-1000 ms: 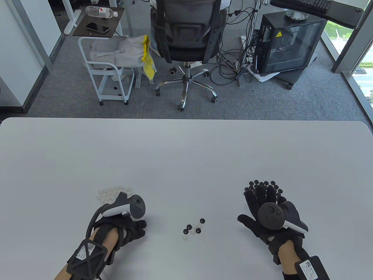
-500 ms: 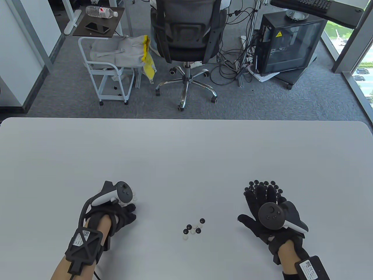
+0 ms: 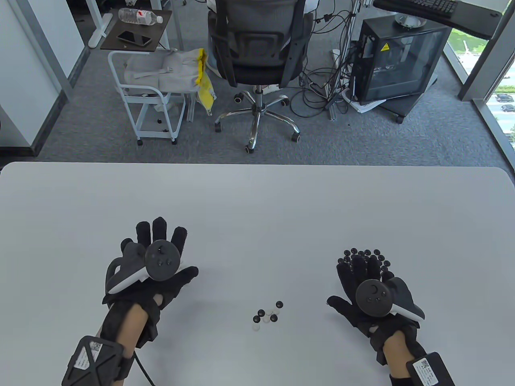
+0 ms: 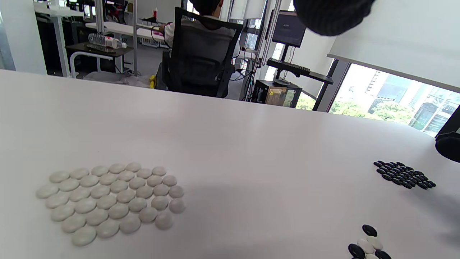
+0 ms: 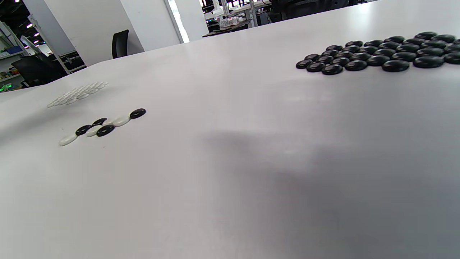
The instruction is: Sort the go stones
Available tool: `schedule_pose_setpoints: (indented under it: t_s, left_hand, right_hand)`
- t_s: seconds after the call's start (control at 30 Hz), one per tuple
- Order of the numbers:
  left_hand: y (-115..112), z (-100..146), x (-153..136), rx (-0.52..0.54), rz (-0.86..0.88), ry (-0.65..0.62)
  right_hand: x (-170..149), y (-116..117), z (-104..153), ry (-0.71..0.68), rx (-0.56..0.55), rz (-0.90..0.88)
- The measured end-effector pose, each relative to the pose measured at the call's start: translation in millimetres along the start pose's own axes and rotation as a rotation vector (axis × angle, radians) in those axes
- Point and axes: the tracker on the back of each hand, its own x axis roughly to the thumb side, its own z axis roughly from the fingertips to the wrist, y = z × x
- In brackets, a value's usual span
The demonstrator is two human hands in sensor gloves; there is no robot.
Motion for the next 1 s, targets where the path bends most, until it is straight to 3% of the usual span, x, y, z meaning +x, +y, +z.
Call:
schedule_pose_setpoints:
  t_s: [0.17, 0.4, 0.7, 1.0]
  left_hand:
    - [-20, 16, 23, 0.146, -0.129, -0.076]
    - [-72, 15, 18, 0.188, -0.117, -0.088]
    - [-107, 5, 3, 0.124, -0.162, -0.043]
    - [-113, 2, -3, 0.096, -0.13, -0.038]
  right_hand:
    - [1, 1, 0, -0.003, 0.004, 0.001]
    - [2, 3, -2, -0.005, 0.009, 0.003]
    - [3, 11, -7, -0.004, 0.04, 0.006]
    - [6, 16, -8, -0.016, 0.057, 0.004]
